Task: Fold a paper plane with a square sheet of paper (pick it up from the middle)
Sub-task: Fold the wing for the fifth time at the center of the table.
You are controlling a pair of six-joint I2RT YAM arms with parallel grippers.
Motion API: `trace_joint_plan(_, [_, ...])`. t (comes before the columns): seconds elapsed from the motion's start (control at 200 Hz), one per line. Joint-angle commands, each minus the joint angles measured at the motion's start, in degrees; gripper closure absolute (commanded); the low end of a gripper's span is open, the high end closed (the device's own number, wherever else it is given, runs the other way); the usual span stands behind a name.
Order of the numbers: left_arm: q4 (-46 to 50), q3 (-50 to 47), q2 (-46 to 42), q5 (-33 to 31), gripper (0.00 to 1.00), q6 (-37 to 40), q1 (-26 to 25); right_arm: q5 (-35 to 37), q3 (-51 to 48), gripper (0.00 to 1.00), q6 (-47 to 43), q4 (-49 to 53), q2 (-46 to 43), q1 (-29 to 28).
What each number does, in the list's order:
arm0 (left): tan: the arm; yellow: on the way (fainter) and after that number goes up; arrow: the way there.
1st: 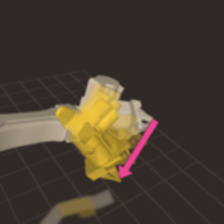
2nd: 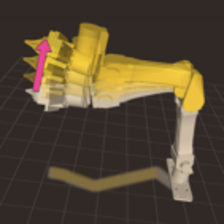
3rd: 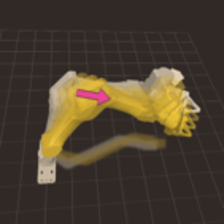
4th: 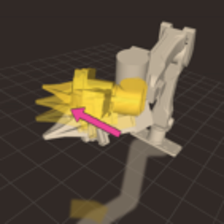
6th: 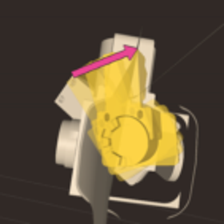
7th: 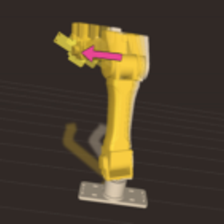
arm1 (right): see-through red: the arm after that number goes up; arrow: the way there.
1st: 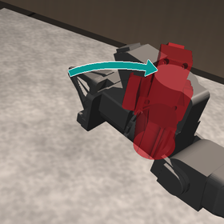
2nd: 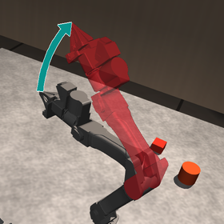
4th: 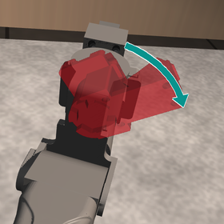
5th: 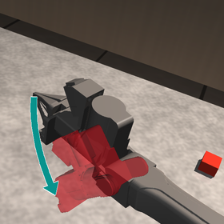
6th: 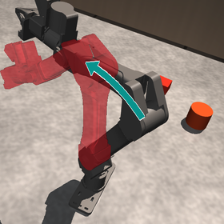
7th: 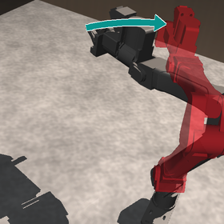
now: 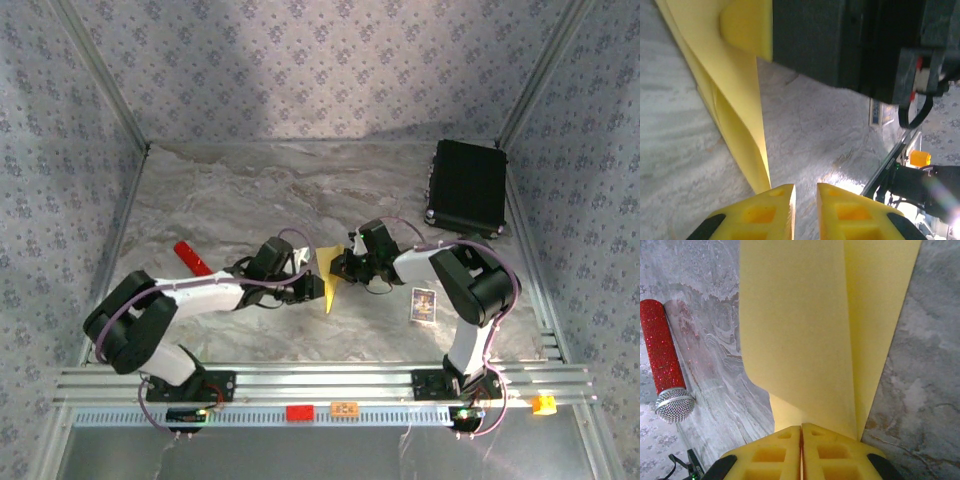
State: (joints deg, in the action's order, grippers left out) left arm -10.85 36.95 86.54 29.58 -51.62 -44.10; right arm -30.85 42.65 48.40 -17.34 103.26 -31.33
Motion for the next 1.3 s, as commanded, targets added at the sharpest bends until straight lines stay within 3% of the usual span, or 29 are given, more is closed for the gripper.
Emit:
trace_joint_plan(0.0, [-3.1, 4.4, 4.3, 3.3, 0.85, 0.2, 0.6, 5.6, -1.7, 0.88, -0.5, 7.3, 1.0, 0.4])
trace_joint_plan(0.415, [-6.4, 8.9, 14.3, 5.4, 0.87, -0.2, 0.6, 5.5, -2.0, 0.88, -0.3, 7.1, 0.9, 0.7])
trace_joint_plan(0.849, [-10.1, 4.2, 18.7, 7.2, 0.92, -1.5, -0.5, 5.6, -2.3, 0.88, -0.3, 7.1, 1.2, 1.1])
trace_joint_plan(1.069, [-8.8, 2.3, 17.8, 6.8, 0.93, -1.3, -0.9, 6.0, -2.4, 0.88, -0.2, 7.6, 1.0, 1.3])
trace_joint_plan(1.294, [1.1, 3.1, 15.2, 4.2, 0.94, 3.5, -2.4, 6.3, -2.7, 0.88, -0.1, 8.0, 0.7, 1.5])
